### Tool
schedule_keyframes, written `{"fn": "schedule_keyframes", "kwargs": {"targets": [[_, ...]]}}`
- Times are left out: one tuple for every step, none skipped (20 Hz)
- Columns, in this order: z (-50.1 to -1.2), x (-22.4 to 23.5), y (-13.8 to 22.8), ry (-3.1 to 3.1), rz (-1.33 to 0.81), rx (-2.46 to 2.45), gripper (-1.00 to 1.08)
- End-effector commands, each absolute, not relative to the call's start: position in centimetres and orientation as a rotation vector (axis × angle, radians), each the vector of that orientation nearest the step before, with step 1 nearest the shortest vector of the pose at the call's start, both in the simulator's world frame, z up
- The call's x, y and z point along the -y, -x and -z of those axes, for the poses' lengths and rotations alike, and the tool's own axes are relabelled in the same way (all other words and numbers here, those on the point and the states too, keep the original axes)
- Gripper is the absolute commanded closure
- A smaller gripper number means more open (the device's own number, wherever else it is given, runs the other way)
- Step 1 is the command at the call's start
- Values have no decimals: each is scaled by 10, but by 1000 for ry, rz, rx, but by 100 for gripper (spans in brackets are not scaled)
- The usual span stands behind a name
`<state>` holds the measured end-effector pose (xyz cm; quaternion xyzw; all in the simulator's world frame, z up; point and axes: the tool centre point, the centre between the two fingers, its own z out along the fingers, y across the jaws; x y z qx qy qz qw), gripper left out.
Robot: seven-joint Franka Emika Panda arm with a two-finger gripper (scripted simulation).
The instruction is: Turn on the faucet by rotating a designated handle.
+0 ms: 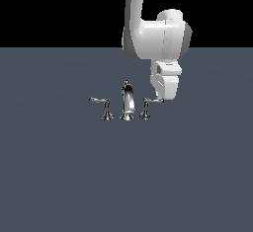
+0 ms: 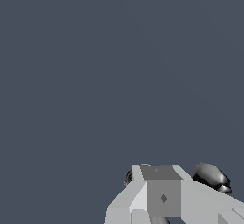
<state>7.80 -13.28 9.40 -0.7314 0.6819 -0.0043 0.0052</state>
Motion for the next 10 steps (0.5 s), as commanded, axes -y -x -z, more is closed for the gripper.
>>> {"fn": "schedule_keyframes", "kwargs": {"targets": [[-94,132,-70,2291,6,-2139,108],[-94,132,-67,2291,6,-2141,108],[-94,131,-64,2291,6,-2141,108],[-94,131,-61,2290,5,-2142,108],[-94,131,-58,2290,5,-2144,108],[-94,131,-55,2289,4,-2144,108],[-94,130,-52,2289,4,-2145,108],[-94,130,-49,2289,3,-2147,108],[-94,130,-46,2288,3,-2147,108],[-94,129,-43,2288,3,-2149,108]]}}
